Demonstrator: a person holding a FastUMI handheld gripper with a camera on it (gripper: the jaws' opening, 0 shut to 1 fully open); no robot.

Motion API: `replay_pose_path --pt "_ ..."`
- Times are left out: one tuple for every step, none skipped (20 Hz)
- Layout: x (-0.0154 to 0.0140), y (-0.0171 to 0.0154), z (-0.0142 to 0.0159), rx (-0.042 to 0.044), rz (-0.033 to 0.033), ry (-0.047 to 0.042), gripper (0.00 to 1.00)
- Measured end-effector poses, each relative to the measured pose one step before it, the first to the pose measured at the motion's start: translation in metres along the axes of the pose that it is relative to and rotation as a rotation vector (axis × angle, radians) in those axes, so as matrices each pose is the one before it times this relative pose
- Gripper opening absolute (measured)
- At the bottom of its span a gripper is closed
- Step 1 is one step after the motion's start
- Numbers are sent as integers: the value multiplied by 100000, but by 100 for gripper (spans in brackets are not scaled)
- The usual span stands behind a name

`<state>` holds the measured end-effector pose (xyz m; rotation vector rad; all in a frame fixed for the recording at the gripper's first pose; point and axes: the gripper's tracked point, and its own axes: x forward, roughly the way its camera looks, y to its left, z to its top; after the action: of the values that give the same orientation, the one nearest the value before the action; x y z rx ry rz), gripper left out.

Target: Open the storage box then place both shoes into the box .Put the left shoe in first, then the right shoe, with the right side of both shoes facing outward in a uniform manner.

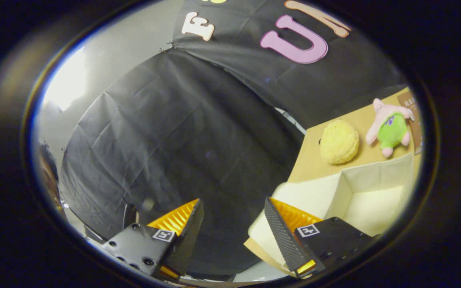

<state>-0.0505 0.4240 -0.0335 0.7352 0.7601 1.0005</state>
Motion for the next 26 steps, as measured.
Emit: replay_pose_path --pt "-897 -685 720 -2135 -2249 -2635 98" --pt "-788 -617 616 -1447 -1773 -2022 98" --pt "-904 -755 681 -812 -1806 -2012 99" --pt "-1214 -662 511 -642 -2114 -1755 99" --pt "-1007 -985 527 -1100 -2447 -1513 99" --pt "-1085 -994 580 -1401 -2591 -1285 99" --pt "-1136 -1139 431 -1404 -2670 -1116 99" --pt "-1347 -1199 387 -1243 -2483 -1055 99" --pt "-1152 -1243 262 -1024 -2467 -1024 99" --pt "-1059 -1293 170 -867 -2383 -812 99" --pt "-914 -1191 225 -657 -2171 -699 99" --pt "-934 -1087 312 -652 -2109 -721 99" --pt "-812 -1199 309 -772 -2087 -786 100" --pt "-1019 -1137 147 -1213 -2577 -591 100" --pt "-837 -1340 169 -1384 -2511 -206 100" --pt "-724 -1243 60 -1391 -2207 -165 100" --pt "-606 -1182 63 -1234 -2234 -232 100" --pt "-483 -1232 -35 -1194 -2075 25 100" --pt "-492 -1283 -166 -1180 -2125 388 100" --pt "-851 -1054 -108 -1132 -1998 501 100" --pt "-463 -1169 -42 -1344 -1827 858 100" --pt "-298 -1115 -155 -1499 -1695 1033 100" --pt "-228 -1211 -315 -1718 -1831 1187 100" --pt "-294 -1018 -469 -1944 -1641 1597 100" --pt "-134 -928 -494 -2036 -1364 1499 100" --pt "-60 -969 -578 -2170 -1823 1665 100"
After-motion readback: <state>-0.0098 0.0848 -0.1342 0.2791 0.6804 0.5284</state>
